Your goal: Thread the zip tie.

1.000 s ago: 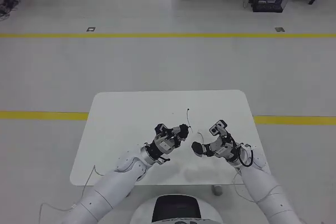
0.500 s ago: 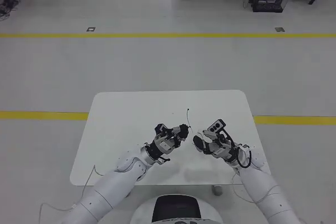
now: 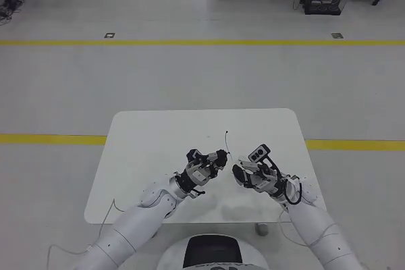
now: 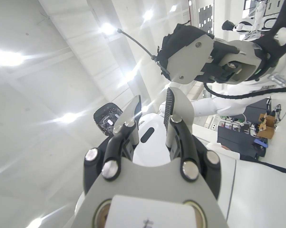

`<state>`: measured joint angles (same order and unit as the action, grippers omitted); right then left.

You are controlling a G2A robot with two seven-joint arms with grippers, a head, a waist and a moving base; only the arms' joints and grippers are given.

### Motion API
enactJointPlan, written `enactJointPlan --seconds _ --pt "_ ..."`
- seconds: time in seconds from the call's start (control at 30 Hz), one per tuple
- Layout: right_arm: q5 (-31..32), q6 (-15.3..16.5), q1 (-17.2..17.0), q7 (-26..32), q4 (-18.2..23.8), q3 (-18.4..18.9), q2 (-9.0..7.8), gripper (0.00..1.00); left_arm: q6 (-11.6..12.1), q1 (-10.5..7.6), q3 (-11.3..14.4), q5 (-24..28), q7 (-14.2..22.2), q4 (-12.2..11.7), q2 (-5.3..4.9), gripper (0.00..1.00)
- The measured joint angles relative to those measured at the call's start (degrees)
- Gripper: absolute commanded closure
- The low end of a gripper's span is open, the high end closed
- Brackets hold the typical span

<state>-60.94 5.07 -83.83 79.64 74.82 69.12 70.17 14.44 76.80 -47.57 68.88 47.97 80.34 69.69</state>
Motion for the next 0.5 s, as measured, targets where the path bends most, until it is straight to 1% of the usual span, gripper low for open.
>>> enactJointPlan --seconds 0.23,0.5 --pt "-0.1 1.3 -0.4 0.0 1.1 -0.5 -0.71 0.82 0.0 0.0 0.0 0.0 0.0 0.0 0.0 1.0" --pt "-0.8 2.5 -0.7 0.0 1.8 -1.1 -1.5 0.91 0.0 0.0 0.0 0.0 0.0 0.0 0.0 1.0"
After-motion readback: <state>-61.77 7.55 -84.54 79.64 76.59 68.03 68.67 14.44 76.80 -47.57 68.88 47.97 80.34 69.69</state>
